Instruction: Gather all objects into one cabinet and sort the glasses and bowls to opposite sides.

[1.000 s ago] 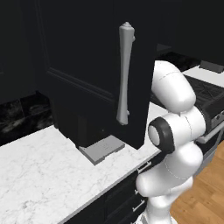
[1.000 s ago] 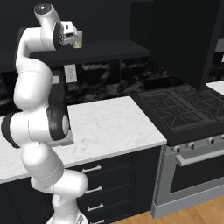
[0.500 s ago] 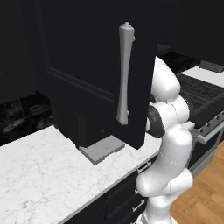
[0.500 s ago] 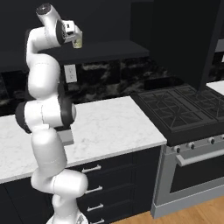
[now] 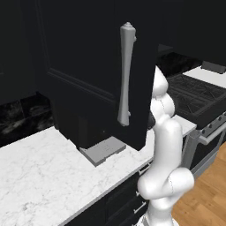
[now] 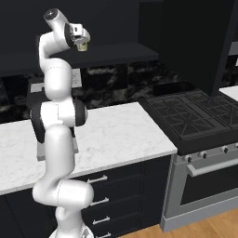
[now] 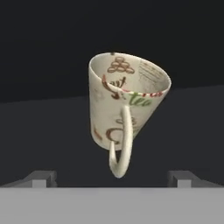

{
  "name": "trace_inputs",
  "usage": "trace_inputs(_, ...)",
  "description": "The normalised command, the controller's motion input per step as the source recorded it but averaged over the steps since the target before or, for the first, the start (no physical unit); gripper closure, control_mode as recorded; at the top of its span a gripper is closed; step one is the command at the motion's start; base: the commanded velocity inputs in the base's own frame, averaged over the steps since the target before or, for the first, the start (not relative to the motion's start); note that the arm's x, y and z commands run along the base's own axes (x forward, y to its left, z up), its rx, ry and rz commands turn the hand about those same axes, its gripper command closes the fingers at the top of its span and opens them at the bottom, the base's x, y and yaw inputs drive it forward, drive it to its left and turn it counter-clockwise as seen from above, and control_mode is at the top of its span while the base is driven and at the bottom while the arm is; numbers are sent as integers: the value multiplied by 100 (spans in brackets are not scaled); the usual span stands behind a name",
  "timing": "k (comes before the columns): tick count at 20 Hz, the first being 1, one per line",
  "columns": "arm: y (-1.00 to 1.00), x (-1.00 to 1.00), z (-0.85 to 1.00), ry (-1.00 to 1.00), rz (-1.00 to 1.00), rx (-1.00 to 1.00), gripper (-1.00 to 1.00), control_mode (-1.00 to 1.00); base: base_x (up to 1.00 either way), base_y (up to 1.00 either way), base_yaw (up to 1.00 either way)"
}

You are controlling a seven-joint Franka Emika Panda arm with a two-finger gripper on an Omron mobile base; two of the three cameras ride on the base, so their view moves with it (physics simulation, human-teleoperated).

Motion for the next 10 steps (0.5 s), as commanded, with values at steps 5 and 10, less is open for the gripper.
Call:
trace_inputs(5,1,57,0,0,-7,0,-100,-100,0,0,0)
trace_inputs(10,7,67,0,0,-5,0,-100,-100,0,0,0)
